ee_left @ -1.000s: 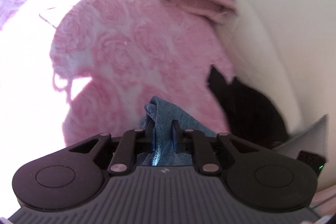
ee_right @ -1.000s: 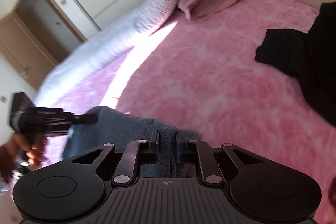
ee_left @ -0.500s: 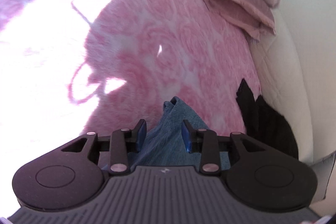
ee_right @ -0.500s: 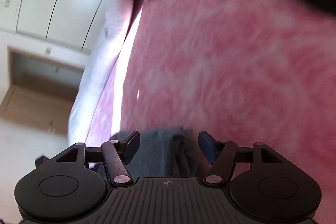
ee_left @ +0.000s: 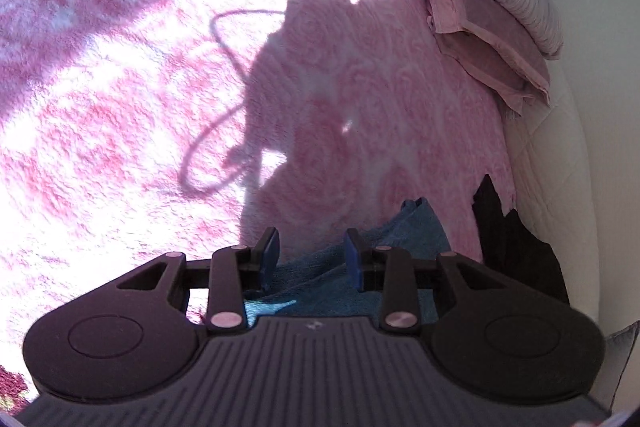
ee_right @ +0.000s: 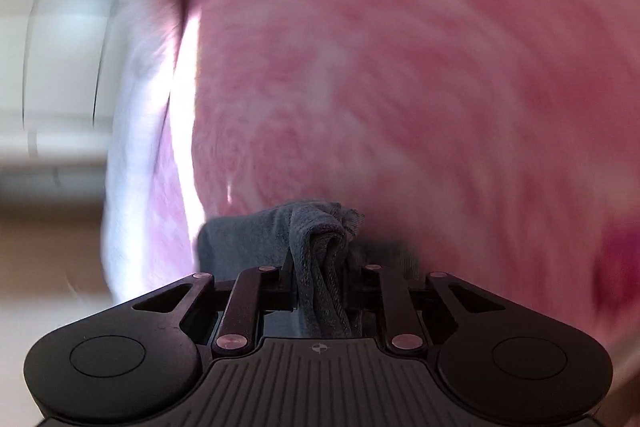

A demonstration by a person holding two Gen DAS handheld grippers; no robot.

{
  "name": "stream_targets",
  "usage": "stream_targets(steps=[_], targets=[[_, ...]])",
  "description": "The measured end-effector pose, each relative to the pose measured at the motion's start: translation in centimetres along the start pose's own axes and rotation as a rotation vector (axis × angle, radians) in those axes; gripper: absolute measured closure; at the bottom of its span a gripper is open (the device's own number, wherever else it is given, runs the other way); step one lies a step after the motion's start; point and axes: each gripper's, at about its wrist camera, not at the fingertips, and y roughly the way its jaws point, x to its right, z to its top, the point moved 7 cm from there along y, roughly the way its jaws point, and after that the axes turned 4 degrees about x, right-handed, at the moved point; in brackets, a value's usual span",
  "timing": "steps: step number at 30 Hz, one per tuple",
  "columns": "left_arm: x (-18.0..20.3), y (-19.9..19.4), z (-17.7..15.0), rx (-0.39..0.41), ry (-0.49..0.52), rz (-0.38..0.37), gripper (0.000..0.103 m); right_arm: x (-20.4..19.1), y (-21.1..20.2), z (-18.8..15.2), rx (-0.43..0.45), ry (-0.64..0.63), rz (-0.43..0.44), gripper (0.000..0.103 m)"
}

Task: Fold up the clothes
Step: 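Carry the held jeans along the bed with both grippers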

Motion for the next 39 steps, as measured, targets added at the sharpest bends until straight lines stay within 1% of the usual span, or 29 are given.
stream_targets(steps=[2,3,5,7,8,9,10,11,12,14,16,17,18,20,21,22,23,24,25,26,29,31,32,33,34,36,37,38,39], targets=[[-0.1,0.1,-0.2,-0.002,0.006,0.005,0.074,0.2,-0.3,0.0,0.014,-0.028,-0.027,0.086],[-0.2,0.1,-0.4,-0.004,0.002,0.015,0.074,0.8,0.4,0.1,0.037,-0.107,-0.096,0.084],[-0.7,-0.2,-0.6,-0.006,-0.015,0.030,0.074,1.9,2.4,0.7,0.067,-0.183,-0.096,0.082],[-1.0,-1.5,-0.9,0.013,-0.001,0.036,0.072,2.0,2.6,1.2,0.053,-0.123,-0.063,0.080],[-1.3,-2.3,-1.1,0.027,0.008,0.049,0.072,1.7,2.3,1.1,0.055,-0.139,-0.053,0.077],[-1.6,-3.0,-1.4,0.039,0.009,0.064,0.071,1.4,1.7,0.9,0.073,-0.170,-0.047,0.069],[-2.0,-3.8,-1.8,0.051,0.003,0.073,0.067,1.2,0.9,0.5,0.105,-0.193,-0.049,0.068],[-2.4,-4.6,-2.3,0.062,-0.015,0.074,0.065,1.1,-0.1,0.0,0.138,-0.209,-0.060,0.056],[-2.8,-5.3,-2.9,0.070,-0.036,0.073,0.060,1.2,-1.0,-0.8,0.157,-0.212,-0.062,0.039],[-3.7,-6.1,-4.3,0.063,-0.071,0.072,0.057,1.6,-2.8,-2.7,0.180,-0.205,-0.056,0.035],[-4.6,-5.8,-5.8,0.041,-0.072,0.081,0.057,1.7,-3.1,-4.8,0.145,-0.193,-0.055,0.035],[-4.8,-5.2,-6.4,0.031,-0.060,0.081,0.057,2.0,-3.3,-5.8,0.136,-0.205,-0.073,0.036],[-5.1,-4.6,-7.1,0.022,-0.047,0.081,0.058,2.1,-3.0,-6.1,0.144,-0.232,-0.095,0.042],[-5.3,-3.3,-7.8,0.014,-0.018,0.114,0.060,2.4,-2.4,-6.6,0.161,-0.287,-0.141,0.062],[-5.3,-2.9,-7.6,0.020,-0.006,0.152,0.063,2.6,-2.2,-6.9,0.170,-0.313,-0.164,0.061],[-4.8,-2.8,-7.3,0.038,0.019,0.190,0.070,2.3,-1.9,-6.6,0.163,-0.296,-0.173,0.061],[-3.7,-3.4,-6.7,0.083,0.086,0.220,0.078,2.1,-1.6,-6.2,0.157,-0.280,-0.182,0.061],[-2.1,-4.1,-6.0,0.139,0.186,0.242,0.083,1.3,-2.0,-6.1,0.175,-0.301,-0.203,0.061],[-0.4,-4.8,-5.3,0.182,0.283,0.253,0.082,0.3,-2.9,-5.8,0.222,-0.350,-0.231,0.061],[1.3,-4.8,-4.8,0.191,0.363,0.230,0.082,-0.7,-3.8,-5.6,0.276,-0.408,-0.260,0.061],[6.3,-3.0,-4.2,0.155,0.539,0.084,0.082,-3.5,-5.2,-4.9,0.430,-0.579,-0.301,0.061],[9.2,-0.1,-4.4,0.120,0.656,0.016,0.083,-4.6,-3.8,-4.3,0.447,-0.674,-0.301,0.070],[10.1,1.5,-4.7,0.111,0.716,0.002,0.084,-4.9,-2.9,-4.1,0.452,-0.715,-0.309,0.076],[10.6,3.2,-4.9,0.102,0.762,0.006,0.085,-4.4,-3.1,-3.9,0.463,-0.747,-0.321,0.078],[10.9,5.0,-5.1,0.079,0.790,0.000,0.087,-4.0,-2.3,-3.6,0.458,-0.760,-0.334,0.078],[10.3,8.1,-5.7,0.016,0.812,-0.015,0.084,-2.8,-0.4,-3.3,0.427,-0.763,-0.368,0.078],[9.5,8.9,-5.7,0.010,0.803,-0.018,0.082,-2.0,0.8,-3.1,0.403,-0.753,-0.388,0.078],[9.0,9.3,-5.3,0.005,0.766,-0.031,0.080,-1.3,1.6,-2.8,0.400,-0.731,-0.374,0.078],[8.5,9.4,-4.6,-0.007,0.720,-0.038,0.073,-1.4,2.2,-2.2,0.417,-0.705,-0.350,0.078]])
